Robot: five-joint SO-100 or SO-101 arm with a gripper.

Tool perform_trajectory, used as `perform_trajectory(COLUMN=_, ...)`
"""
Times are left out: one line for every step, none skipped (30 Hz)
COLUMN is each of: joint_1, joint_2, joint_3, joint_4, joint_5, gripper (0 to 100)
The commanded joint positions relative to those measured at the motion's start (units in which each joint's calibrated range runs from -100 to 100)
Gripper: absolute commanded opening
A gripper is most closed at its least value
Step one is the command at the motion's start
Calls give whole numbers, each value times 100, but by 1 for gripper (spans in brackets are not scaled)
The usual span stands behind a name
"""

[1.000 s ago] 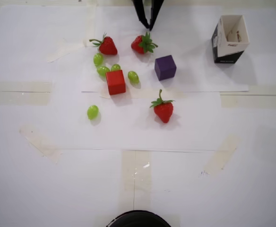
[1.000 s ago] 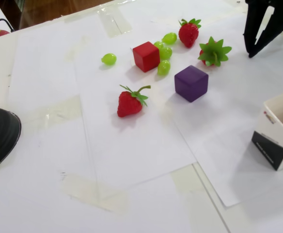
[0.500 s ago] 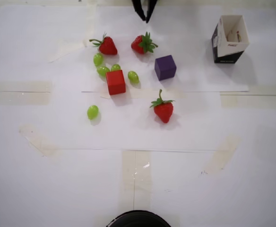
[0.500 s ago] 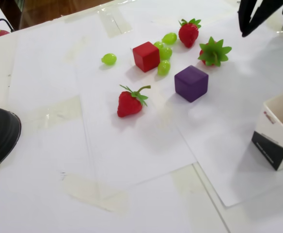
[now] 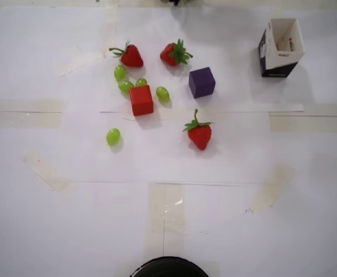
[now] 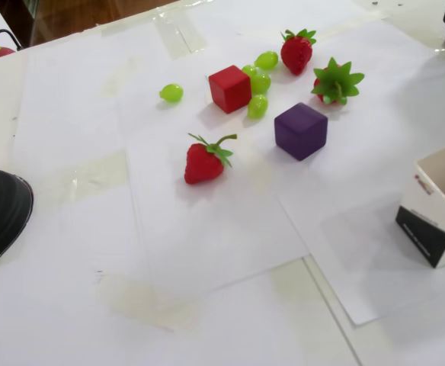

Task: Put the purple cube on top of the red cube

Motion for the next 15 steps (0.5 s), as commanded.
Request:
perform_trajectory(joint_1=-152, joint_2=663, joint_3=-743, joint_4=-535, joint_5=-49, gripper=0)
perform_trajectory(joint_1=-210, joint_2=784, joint_3=-770, joint_4=-747, joint_5=-49, gripper=0)
perform_trajectory(joint_1=-262, joint_2=870, joint_3=-770, joint_4=-935, joint_5=-49, gripper=0)
perform_trajectory(joint_1=-299, joint_2=964, joint_3=-780, joint_4=-1066, joint_5=-73, gripper=0)
perform_trajectory(joint_1=-350, joint_2=1162, joint_3=-898, joint_4=-1090, joint_5=-117, gripper=0)
perform_trajectory(joint_1=-394, joint_2=1377, joint_3=-1052, joint_4=-1066, joint_5=-151, gripper=0)
perform_trajectory(joint_1=-438, joint_2=1618, joint_3=-1216, joint_4=-1033, joint_5=-205, gripper=0)
perform_trajectory(joint_1=-504, joint_2=1807, joint_3=-1307, joint_4=-1049, joint_5=-259, gripper=0)
perform_trajectory(joint_1=-556, joint_2=1953, joint_3=-1334, joint_4=-1139, joint_5=-308, gripper=0)
perform_trajectory(joint_1=-607, joint_2=2091, joint_3=-1334, joint_4=-1205, joint_5=-391, gripper=0)
perform_trajectory(joint_1=-652, joint_2=2211, joint_3=-1316, joint_4=-1221, joint_5=-513, gripper=0)
perform_trajectory(joint_1=-703, joint_2=2297, joint_3=-1243, joint_4=-1294, joint_5=-606, gripper=0)
perform_trajectory(joint_1=-732, joint_2=2400, joint_3=-1216, joint_4=-1335, joint_5=-669, gripper=0)
perform_trajectory(joint_1=-769, joint_2=2555, joint_3=-1216, joint_4=-1368, joint_5=-718, gripper=0)
perform_trajectory(joint_1=-806, joint_2=2701, joint_3=-1216, joint_4=-1376, joint_5=-752, gripper=0)
